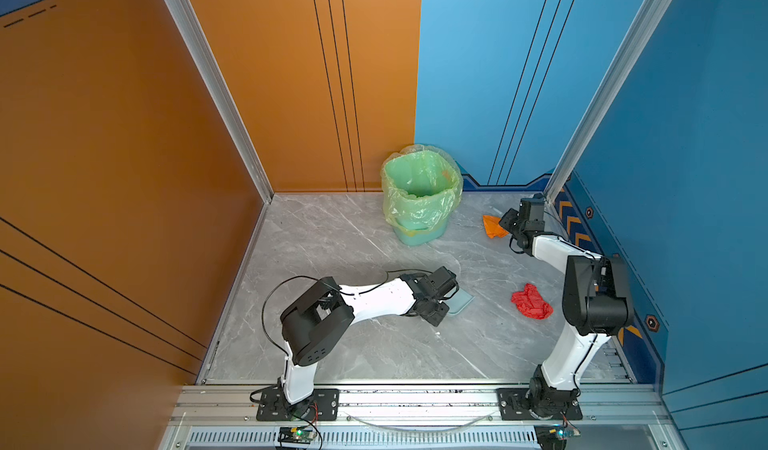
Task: Sweep away the paper scraps from the table
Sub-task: 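Move the right brush past the red scrap to behind the orange scrap, then sweep the orange scrap toward the dustpan with the right brush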
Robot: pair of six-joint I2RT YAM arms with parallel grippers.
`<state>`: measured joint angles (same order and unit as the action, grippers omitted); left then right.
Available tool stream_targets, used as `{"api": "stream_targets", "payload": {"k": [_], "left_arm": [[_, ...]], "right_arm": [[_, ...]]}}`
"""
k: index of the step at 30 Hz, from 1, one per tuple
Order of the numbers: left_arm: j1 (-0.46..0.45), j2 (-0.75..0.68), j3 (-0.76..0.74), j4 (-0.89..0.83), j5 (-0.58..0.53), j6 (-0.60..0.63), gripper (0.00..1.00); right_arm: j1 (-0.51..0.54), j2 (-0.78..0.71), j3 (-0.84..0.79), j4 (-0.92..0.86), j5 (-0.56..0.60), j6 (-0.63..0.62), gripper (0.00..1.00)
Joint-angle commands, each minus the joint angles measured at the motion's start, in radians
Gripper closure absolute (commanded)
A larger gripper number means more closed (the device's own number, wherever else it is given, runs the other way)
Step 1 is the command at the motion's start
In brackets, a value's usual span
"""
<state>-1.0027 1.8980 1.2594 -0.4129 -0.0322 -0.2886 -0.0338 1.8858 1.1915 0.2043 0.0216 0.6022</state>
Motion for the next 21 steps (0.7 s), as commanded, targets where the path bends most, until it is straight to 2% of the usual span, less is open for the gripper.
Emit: {"api": "stream_targets", "payload": {"k": [1, 7, 11, 15, 21], "left_arm": [[-0.011, 0.015, 0.03, 0.003, 0.013, -0.015, 1.0], [-0.011, 0.022, 0.032, 0.003, 0.005, -0.011, 1.0], [-0.011, 0.03, 0.035, 0.003, -0.002, -0.016, 1.0], [-0.011, 0.043, 0.044, 0.003, 0.005, -0.014, 1.0], [-0.011, 0.056, 0.057, 0.002, 0.012, -0.009, 1.0]], "right_arm": [[0.01, 0.051, 0.047, 0.097, -0.033, 0.049, 1.0], [0.036, 0.113, 0.117, 0.028, -0.031, 0.026, 1.0], [0.078, 0.094, 0.136, -0.096, 0.038, -0.052, 1.0], [0.112, 0.051, 0.095, -0.157, 0.064, -0.087, 1.0], [0.135, -0.045, -0.015, -0.202, 0.077, -0.074, 1.0]]}}
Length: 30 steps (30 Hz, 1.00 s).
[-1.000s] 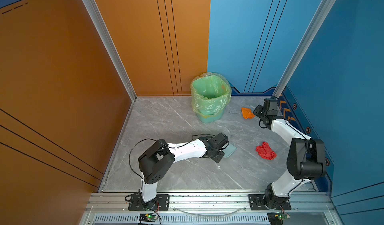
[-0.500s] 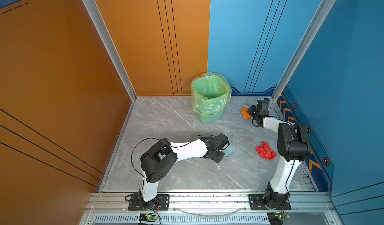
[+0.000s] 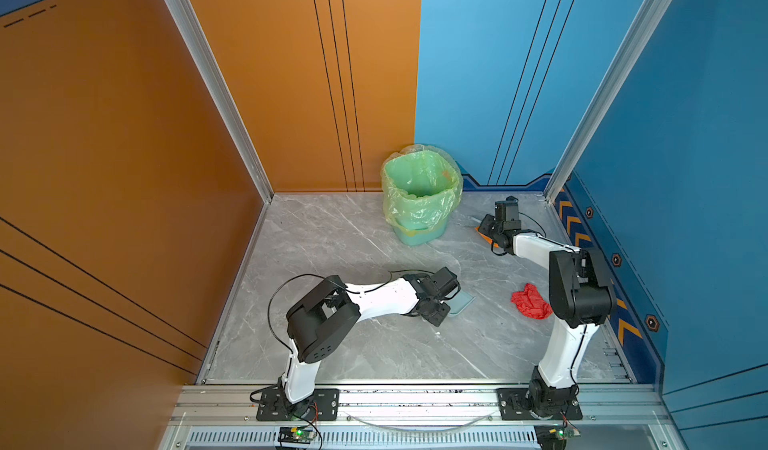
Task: Sweep away the paper scraps from the table
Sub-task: 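Sweep the orange scrap toward the dustpan with the right brush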
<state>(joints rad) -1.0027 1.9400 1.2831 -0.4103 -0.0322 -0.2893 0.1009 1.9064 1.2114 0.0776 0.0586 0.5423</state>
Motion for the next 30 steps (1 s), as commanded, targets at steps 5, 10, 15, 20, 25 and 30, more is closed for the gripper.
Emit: {"api": "stream_targets", "payload": {"k": [5, 10, 15, 20, 25, 30], "left_arm": [[-0.013, 0.025, 0.038, -0.001, 0.018, -0.01, 1.0], [-0.013, 0.032, 0.039, -0.001, 0.022, -0.012, 1.0], [-0.023, 0.033, 0.033, -0.001, 0.015, -0.016, 1.0], [-0.036, 0.042, 0.033, -0.001, 0.009, -0.023, 1.0], [-0.05, 0.04, 0.033, -0.002, 0.002, -0.028, 1.0], [-0.056, 0.038, 0.042, -0.02, -0.014, -0.024, 1.0]], "right_arm": [[0.009, -0.151, -0.145, -0.112, -0.025, 0.04, 1.0], [0.037, -0.217, -0.241, -0.139, -0.15, 0.075, 1.0], [0.094, -0.338, -0.35, -0.152, -0.195, 0.123, 1.0], [0.142, -0.486, -0.435, -0.189, -0.24, 0.183, 1.0], [0.127, -0.631, -0.437, -0.282, -0.209, 0.161, 1.0], [0.057, -0.678, -0.389, -0.35, -0.157, 0.096, 1.0]]}}
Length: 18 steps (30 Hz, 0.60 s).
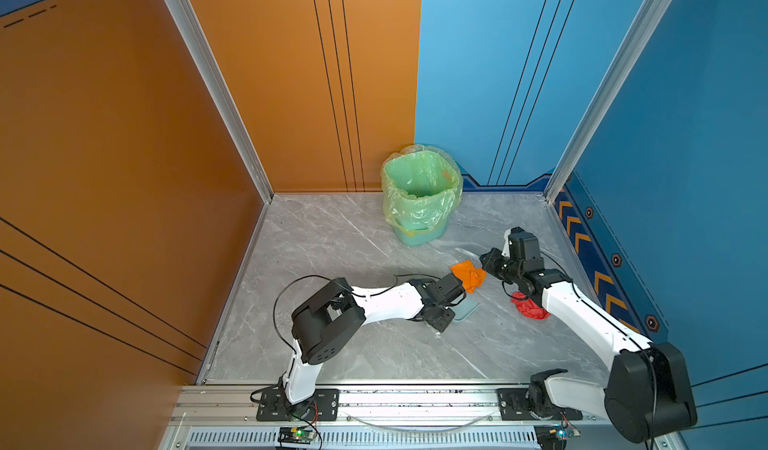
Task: Sweep away the paper scraps from the table
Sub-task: 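Sweep the orange scrap toward the dustpan with the right brush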
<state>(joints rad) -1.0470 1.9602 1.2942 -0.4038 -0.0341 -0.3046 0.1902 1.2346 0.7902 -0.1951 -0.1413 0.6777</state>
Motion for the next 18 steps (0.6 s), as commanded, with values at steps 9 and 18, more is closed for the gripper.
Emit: {"api": "stream_targets", "payload": {"k": [9, 18], "left_arm": [[-0.011, 0.02, 0.05, -0.054, -0.027, -0.007, 1.0], [-0.013, 0.031, 0.069, -0.073, -0.041, 0.0, 1.0]], "right_arm": [[-0.038, 0.134, 0.139, -0.239, 0.154, -0.187, 1.0], [0.041, 0.149, 0.126, -0.322, 0.215, -0.221, 1.0]]}}
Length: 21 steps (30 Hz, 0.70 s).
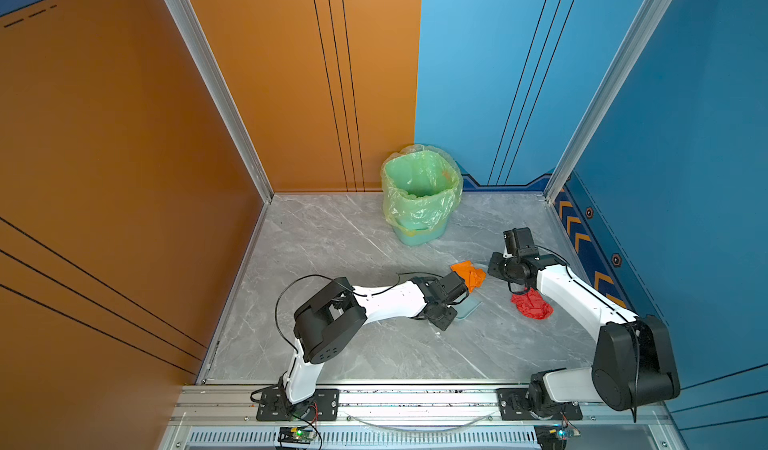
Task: Sweep away the paper scraps from the table
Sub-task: 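Sweep the orange scrap toward the dustpan with the right brush, then push the orange scrap into the dustpan with the right brush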
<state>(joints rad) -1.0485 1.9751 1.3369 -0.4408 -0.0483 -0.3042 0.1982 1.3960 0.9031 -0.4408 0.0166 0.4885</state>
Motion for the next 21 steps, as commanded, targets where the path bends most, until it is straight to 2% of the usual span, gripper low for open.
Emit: {"api": "stream_targets", "payload": {"k": [1, 13, 21], "left_arm": [[-0.011, 0.019, 0.028, -0.039, -0.029, 0.003, 1.0], [-0.01, 0.032, 0.033, -0.044, -0.039, 0.012, 1.0], [-0.011, 0.038, 0.036, -0.044, -0.046, 0.013, 1.0]], "right_arm": [[0.057, -0.022, 0.006, -0.09, 0.072, -0.03, 1.0], [0.251, -0.22, -0.12, -0.229, 0.196, 0.051, 1.0], [0.315, -0.313, -0.169, -0.275, 0.186, 0.093, 1.0]]}}
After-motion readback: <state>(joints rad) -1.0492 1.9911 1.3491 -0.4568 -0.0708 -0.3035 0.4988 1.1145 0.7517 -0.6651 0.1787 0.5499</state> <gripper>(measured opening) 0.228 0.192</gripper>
